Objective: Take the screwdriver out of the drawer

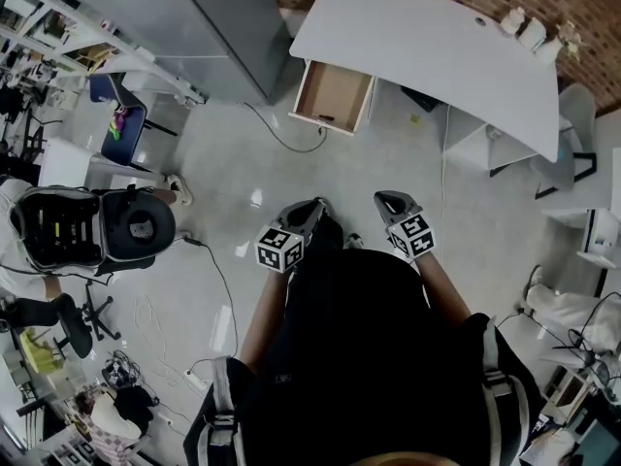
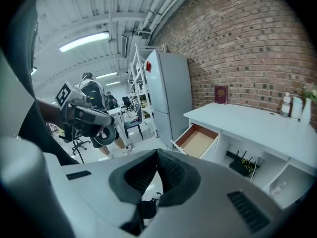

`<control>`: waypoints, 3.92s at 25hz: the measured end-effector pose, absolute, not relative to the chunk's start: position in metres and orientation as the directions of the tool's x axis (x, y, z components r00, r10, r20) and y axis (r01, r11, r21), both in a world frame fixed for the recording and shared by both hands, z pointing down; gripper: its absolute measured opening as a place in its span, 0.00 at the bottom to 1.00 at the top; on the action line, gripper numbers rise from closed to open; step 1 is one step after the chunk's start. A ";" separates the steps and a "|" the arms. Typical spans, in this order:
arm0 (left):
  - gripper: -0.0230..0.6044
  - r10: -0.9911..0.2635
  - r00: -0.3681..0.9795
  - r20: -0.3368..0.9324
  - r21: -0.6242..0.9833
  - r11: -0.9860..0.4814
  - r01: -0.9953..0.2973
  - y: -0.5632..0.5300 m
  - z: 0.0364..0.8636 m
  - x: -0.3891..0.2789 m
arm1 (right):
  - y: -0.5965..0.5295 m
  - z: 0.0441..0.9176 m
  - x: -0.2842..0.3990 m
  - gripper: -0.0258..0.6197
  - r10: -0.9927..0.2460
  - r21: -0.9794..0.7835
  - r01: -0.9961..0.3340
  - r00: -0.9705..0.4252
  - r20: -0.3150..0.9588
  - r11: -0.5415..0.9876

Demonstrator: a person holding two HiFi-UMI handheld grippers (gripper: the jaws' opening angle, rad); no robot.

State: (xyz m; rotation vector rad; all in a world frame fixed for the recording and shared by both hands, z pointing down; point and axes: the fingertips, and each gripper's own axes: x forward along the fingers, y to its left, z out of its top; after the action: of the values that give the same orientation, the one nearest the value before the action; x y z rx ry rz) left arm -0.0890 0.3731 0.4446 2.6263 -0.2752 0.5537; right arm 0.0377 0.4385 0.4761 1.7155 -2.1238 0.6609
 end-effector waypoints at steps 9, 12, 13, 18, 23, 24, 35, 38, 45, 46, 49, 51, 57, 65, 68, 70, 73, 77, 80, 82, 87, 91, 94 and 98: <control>0.08 -0.045 0.907 0.418 0.396 -0.890 -0.227 0.349 0.446 -0.062 | 0.425 0.478 0.056 0.13 -0.811 -0.141 -0.983 -0.178 0.557 0.119; 0.08 -0.036 0.909 0.416 0.403 -0.889 -0.220 0.337 0.448 -0.059 | 0.416 0.480 0.060 0.13 -0.806 -0.141 -0.984 -0.170 0.567 0.109; 0.08 -0.034 0.908 0.417 0.404 -0.888 -0.219 0.332 0.449 -0.058 | 0.411 0.480 0.061 0.13 -0.805 -0.140 -0.984 -0.169 0.568 0.108; 0.08 -0.028 0.909 0.415 0.413 -0.885 -0.216 0.304 0.449 -0.055 | 0.383 0.478 0.063 0.13 -0.802 -0.136 -0.985 -0.169 0.573 0.110; 0.08 -0.025 0.912 0.410 0.422 -0.881 -0.214 0.272 0.453 -0.054 | 0.353 0.479 0.060 0.13 -0.791 -0.122 -0.985 -0.173 0.587 0.125; 0.08 -0.023 0.913 0.408 0.425 -0.880 -0.213 0.266 0.453 -0.053 | 0.348 0.480 0.060 0.13 -0.787 -0.119 -0.985 -0.173 0.592 0.126; 0.08 0.024 0.915 0.402 0.450 -0.876 -0.175 0.201 0.459 -0.045 | 0.289 0.487 0.065 0.13 -0.767 -0.100 -0.990 -0.142 0.626 0.102; 0.08 0.035 0.916 0.399 0.446 -0.880 -0.161 0.183 0.461 -0.040 | 0.273 0.488 0.068 0.13 -0.766 -0.097 -0.991 -0.134 0.629 0.093; 0.08 0.048 0.917 0.396 0.437 -0.888 -0.142 0.154 0.471 -0.033 | 0.251 0.500 0.070 0.13 -0.757 -0.093 -0.992 -0.127 0.641 0.087; 0.08 0.049 0.918 0.395 0.437 -0.888 -0.141 0.150 0.470 -0.033 | 0.246 0.500 0.070 0.13 -0.757 -0.091 -0.992 -0.126 0.641 0.088; 0.08 0.048 0.919 0.391 0.436 -0.889 -0.139 0.138 0.470 -0.036 | 0.234 0.498 0.068 0.13 -0.763 -0.079 -0.992 -0.123 0.635 0.094; 0.08 0.047 0.918 0.393 0.436 -0.889 -0.142 0.132 0.471 -0.038 | 0.228 0.498 0.067 0.13 -0.760 -0.068 -0.993 -0.120 0.639 0.100; 0.08 0.027 0.917 0.399 0.432 -0.887 -0.162 0.129 0.467 -0.043 | 0.222 0.499 0.079 0.13 -0.750 -0.057 -0.993 -0.118 0.650 0.107; 0.08 -0.046 0.902 0.430 0.446 -0.858 -0.256 0.116 0.471 -0.055 | 0.207 0.506 0.089 0.13 -0.725 -0.084 -0.982 -0.181 0.665 0.168; 0.08 -0.075 0.891 0.448 0.438 -0.850 -0.292 0.109 0.470 -0.051 | 0.198 0.510 0.095 0.13 -0.709 -0.102 -0.975 -0.214 0.672 0.198; 0.08 -0.095 0.888 0.450 0.444 -0.839 -0.315 0.108 0.469 -0.046 | 0.192 0.515 0.100 0.13 -0.695 -0.116 -0.968 -0.239 0.678 0.220; 0.08 -0.105 0.890 0.443 0.465 -0.822 -0.329 0.108 0.468 -0.037 | 0.183 0.524 0.107 0.13 -0.667 -0.130 -0.957 -0.275 0.693 0.259; 0.08 -0.138 0.877 0.461 0.457 -0.810 -0.368 0.101 0.469 -0.027 | 0.169 0.537 0.119 0.13 -0.628 -0.143 -0.938 -0.319 0.710 0.315; 0.08 -0.180 0.871 0.457 0.470 -0.782 -0.409 0.094 0.471 -0.019 | 0.162 0.546 0.130 0.13 -0.589 -0.143 -0.917 -0.352 0.727 0.371; 0.08 -0.204 0.864 0.461 0.478 -0.763 -0.436 0.093 0.475 -0.018 | 0.158 0.553 0.135 0.13 -0.562 -0.145 -0.903 -0.371 0.739 0.405; 0.08 -0.259 0.834 0.488 0.484 -0.715 -0.505 0.092 0.483 -0.023 | 0.148 0.575 0.139 0.13 -0.493 -0.166 -0.866 -0.416 0.764 0.472; 0.08 -0.290 0.811 0.508 0.482 -0.684 -0.547 0.093 0.492 -0.026 | 0.141 0.599 0.144 0.13 -0.433 -0.196 -0.839 -0.445 0.784 0.508; 0.08 -0.320 0.789 0.524 0.489 -0.645 -0.587 0.094 0.496 -0.030 | 0.128 0.619 0.146 0.13 -0.388 -0.212 -0.813 -0.467 0.795 0.543; 0.08 -0.350 0.763 0.544 0.483 -0.613 -0.625 0.094 0.504 -0.036 | 0.112 0.647 0.148 0.13 -0.319 -0.232 -0.778 -0.483 0.816 0.584</control>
State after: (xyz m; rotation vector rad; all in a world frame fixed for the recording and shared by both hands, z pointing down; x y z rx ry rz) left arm -0.0362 0.0944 0.5039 2.2772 -0.7252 0.5265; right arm 0.1484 0.1124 0.6469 0.8697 -2.0595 0.7766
